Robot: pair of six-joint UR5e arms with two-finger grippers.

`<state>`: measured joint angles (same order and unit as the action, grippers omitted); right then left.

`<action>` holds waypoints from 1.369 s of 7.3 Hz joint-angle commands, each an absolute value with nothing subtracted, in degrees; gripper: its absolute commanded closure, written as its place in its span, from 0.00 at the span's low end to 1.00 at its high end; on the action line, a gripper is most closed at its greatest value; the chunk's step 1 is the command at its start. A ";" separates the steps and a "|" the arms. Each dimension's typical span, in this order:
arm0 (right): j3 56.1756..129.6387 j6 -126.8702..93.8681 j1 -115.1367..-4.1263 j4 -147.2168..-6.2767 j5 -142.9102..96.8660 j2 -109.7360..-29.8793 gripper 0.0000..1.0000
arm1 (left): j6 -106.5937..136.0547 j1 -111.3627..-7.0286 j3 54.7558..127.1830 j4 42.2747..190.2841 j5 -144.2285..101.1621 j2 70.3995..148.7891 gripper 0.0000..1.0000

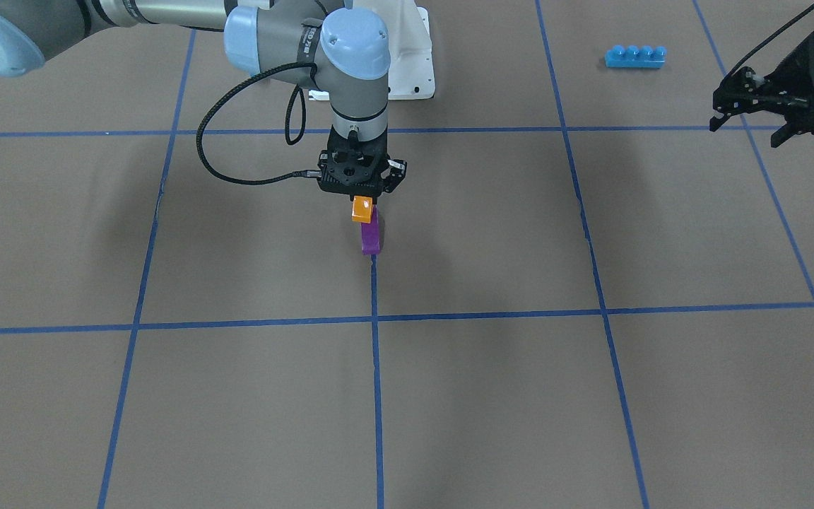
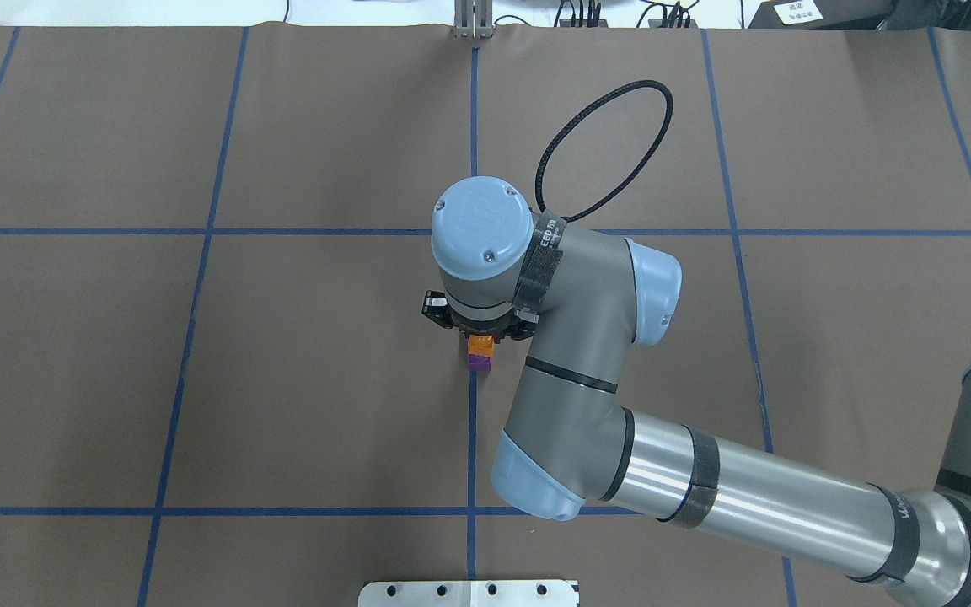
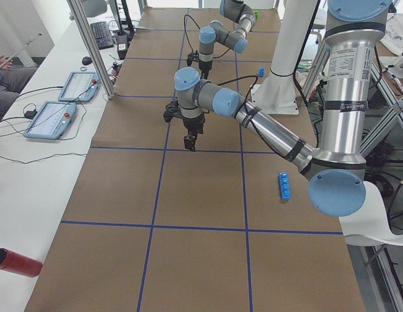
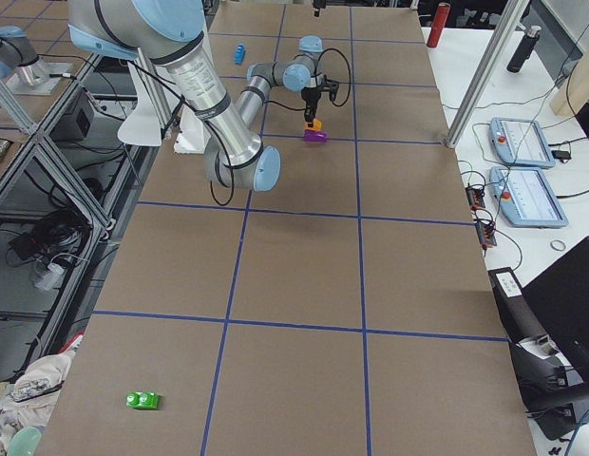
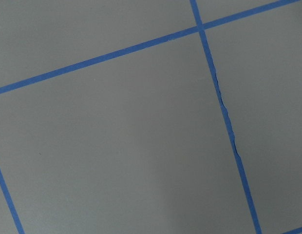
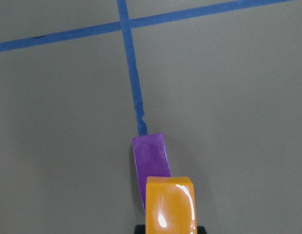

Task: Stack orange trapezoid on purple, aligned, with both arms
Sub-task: 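Lower the orange block onto the purple block, aligning their edges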

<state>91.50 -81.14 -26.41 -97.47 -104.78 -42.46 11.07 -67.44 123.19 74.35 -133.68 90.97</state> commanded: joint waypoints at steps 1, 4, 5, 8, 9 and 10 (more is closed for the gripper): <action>91.06 -81.04 -26.28 -97.47 -104.50 -42.45 1.00 | 11.07 -67.41 123.13 74.36 -133.68 90.97 0.00; 90.88 -80.77 -26.28 -97.38 -103.98 -42.28 1.00 | 10.99 -67.41 123.05 74.36 -133.68 90.97 0.00; 90.88 -80.77 -26.28 -97.38 -103.97 -42.28 1.00 | 10.99 -67.41 122.96 74.36 -133.68 90.97 0.00; 90.70 -80.68 -26.19 -97.38 -103.71 -42.19 1.00 | 10.99 -67.41 122.87 74.36 -133.68 90.97 0.00; 90.53 -80.77 -26.19 -97.38 -103.71 -42.19 1.00 | 10.99 -67.41 122.70 74.36 -133.68 90.97 0.00; 90.01 -80.77 -26.10 -97.38 -103.71 -42.01 1.00 | 10.90 -67.41 122.52 74.44 -133.68 90.97 0.00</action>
